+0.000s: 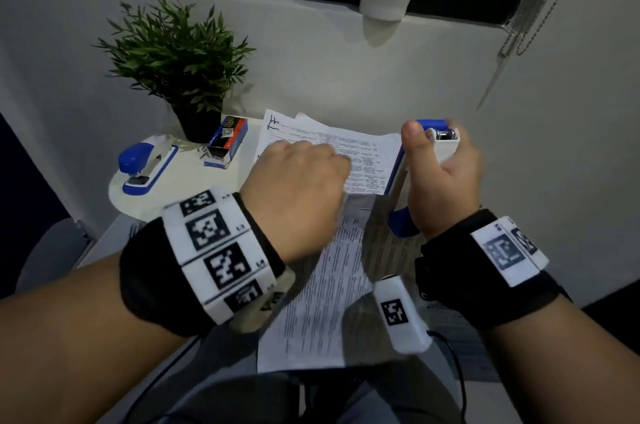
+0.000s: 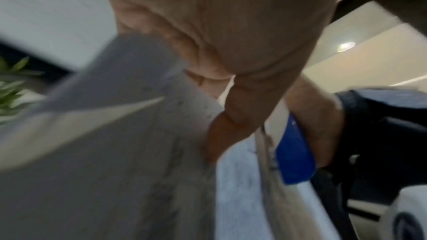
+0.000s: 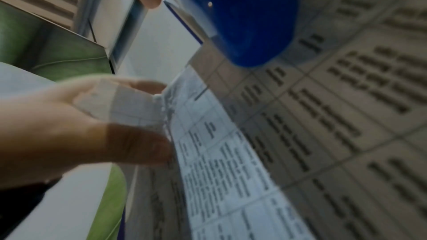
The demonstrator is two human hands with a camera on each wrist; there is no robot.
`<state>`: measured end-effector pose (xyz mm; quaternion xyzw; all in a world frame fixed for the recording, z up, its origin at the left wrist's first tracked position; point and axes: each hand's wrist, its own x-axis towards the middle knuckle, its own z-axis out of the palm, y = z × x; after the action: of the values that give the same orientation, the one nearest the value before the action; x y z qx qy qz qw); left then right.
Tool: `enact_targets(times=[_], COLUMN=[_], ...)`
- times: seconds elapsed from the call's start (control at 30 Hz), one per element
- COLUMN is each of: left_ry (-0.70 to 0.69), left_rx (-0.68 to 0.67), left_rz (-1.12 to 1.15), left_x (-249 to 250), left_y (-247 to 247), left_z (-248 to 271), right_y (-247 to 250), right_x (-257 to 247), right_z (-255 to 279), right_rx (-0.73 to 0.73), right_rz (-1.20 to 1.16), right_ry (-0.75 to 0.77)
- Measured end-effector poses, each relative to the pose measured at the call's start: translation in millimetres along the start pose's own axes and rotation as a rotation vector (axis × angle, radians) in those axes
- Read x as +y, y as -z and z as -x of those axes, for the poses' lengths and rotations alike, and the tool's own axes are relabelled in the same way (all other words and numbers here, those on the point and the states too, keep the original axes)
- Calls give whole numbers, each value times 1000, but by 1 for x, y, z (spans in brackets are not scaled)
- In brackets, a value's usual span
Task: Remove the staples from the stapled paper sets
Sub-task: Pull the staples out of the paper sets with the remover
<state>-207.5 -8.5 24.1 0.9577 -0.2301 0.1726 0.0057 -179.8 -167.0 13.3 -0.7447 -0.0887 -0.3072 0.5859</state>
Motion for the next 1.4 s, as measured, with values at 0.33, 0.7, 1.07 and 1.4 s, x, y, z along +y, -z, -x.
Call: enact_targets(times=[0.33,0.7,1.07,1.4], left_ry=[111,142,47,150], left_rx=[-74,-117,-211,-355], left_rz=[372,692,532,459], left_x=[18,18,13,-35], left_y=[-4,-14,-19,-34], left_z=[-5,-11,-16,-37], right_y=[-8,-11,-7,33], right_x=[-14,-16,-6,-20], right_z=[7,14,14,12], right_rx=[-27,13,-13,22], right_rz=[-107,-114,-127,-84], right_ry=[52,93,89,316])
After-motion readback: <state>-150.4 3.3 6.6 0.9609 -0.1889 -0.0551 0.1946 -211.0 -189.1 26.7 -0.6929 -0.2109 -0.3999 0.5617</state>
